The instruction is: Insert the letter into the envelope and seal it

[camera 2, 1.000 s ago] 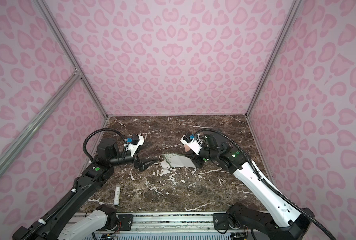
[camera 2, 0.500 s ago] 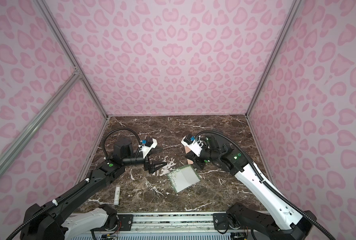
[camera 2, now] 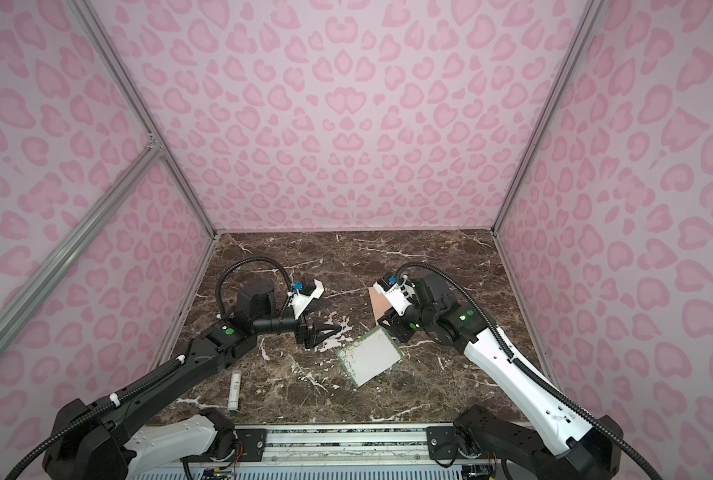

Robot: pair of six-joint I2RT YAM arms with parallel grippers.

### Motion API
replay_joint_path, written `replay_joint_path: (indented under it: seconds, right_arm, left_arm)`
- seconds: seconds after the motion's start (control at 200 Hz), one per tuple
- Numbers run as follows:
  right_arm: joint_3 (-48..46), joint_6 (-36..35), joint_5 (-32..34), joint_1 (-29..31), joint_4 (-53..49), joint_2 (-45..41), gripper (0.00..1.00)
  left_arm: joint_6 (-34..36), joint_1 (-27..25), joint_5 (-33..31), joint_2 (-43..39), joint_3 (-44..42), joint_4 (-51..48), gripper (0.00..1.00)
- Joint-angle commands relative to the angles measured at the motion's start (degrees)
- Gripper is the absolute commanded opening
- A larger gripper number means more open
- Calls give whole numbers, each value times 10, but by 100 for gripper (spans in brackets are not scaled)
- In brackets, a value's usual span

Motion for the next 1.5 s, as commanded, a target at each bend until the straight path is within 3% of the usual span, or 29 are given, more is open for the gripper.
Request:
replay_joint_path:
  seconds: [0.0, 0.095, 0.31, 0.485, 0.7, 0.99, 1.14, 1.495]
  right_arm:
    - [-46, 106, 25, -29, 66, -9, 29]
    - [-95, 163, 13, -50, 113, -18, 27]
    - [-147, 222, 26, -59, 152, 15, 41]
    - [-152, 226, -10, -98, 152, 77, 43]
    - [-131, 204, -55, -106, 176, 180, 48]
    - [-87, 153, -50, -107, 182, 273, 53]
    - [-79, 141, -75, -108, 186, 310, 54]
    - [-85, 131, -126, -104, 181, 329, 48]
  left_arm:
    - [-76, 1, -42, -1, -4, -45, 85]
    - [-170, 1, -68, 13, -15, -60, 83]
    - [-371, 0, -71, 63, -73, -18, 79]
    - [-467, -6, -43, 100, -114, 67, 71]
    - [-474, -9, -49, 129, -109, 66, 70]
    - [-482, -9, -33, 185, -109, 100, 70]
    - [-495, -9, -14, 220, -109, 149, 69]
    - [-483, -8, -2, 261, -99, 151, 67]
